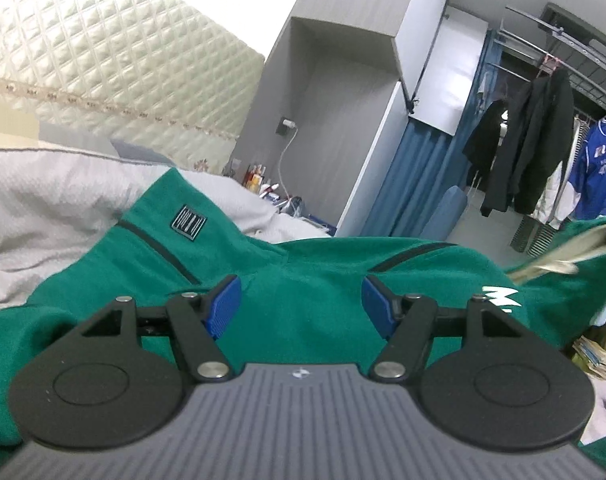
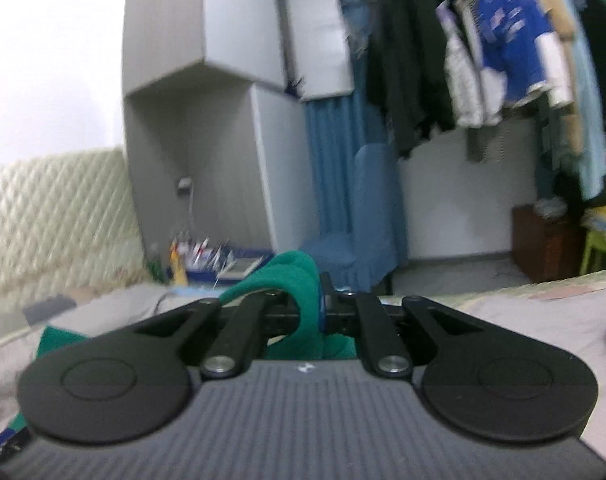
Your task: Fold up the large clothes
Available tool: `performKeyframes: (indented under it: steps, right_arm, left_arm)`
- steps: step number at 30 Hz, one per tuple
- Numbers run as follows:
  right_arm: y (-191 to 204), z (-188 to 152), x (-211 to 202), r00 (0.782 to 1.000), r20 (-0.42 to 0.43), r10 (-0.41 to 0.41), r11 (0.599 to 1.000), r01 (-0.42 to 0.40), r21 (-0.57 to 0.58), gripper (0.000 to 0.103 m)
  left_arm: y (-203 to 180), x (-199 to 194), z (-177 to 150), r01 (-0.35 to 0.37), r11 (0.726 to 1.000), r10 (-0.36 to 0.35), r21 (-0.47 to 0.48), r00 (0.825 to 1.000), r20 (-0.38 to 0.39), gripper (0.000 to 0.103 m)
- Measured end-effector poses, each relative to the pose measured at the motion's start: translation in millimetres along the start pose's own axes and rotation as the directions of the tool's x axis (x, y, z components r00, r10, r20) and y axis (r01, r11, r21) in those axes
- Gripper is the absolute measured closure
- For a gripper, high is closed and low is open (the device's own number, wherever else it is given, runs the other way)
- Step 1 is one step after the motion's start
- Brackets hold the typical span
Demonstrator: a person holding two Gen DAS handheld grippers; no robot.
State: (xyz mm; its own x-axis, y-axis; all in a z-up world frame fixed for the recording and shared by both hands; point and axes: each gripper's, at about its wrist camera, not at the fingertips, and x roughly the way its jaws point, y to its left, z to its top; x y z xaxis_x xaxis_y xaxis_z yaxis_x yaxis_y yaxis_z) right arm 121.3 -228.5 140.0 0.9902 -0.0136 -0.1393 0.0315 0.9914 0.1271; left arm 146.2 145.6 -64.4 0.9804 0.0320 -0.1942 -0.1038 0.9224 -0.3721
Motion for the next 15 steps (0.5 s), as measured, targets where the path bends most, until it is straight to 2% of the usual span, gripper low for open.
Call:
performKeyframes:
  steps: [3,5,9,12,15]
  right_arm:
    - [-25,7,-40,0.996,0.071,-0.054,0.998,0.052,0.024,0.094]
    - [-42,4,-53,0.995,0.060,-0.082,0.995,0.079,0.066,0.094]
    - [-85,-25,-59,0.985,-0.106,-0.136,0.966,0.155,0.206,0.093]
    - [-117,-67,-53,0.952,-0.273,-0.137,0.910,0.230,0.345,0.091]
    - [-134,-92,-44,0.918,-0.386,-0.092,0.856,0.271,0.440,0.087]
  left_arm:
    - [-6,-11,-1,0.020,1.000,-0.020,0.022,1.000,-0.004,0.031]
    - [-13,-17,-4,0.036,0.998,-0.035,0.049,0.999,-0.015,0.031]
    - [-28,-26,-10,0.088,0.991,-0.081,0.100,0.994,-0.075,0.031]
    - [-42,-33,-18,0.117,0.980,-0.099,0.160,0.988,-0.114,0.031]
    - [-58,-38,-25,0.151,0.963,-0.119,0.222,0.982,-0.148,0.031]
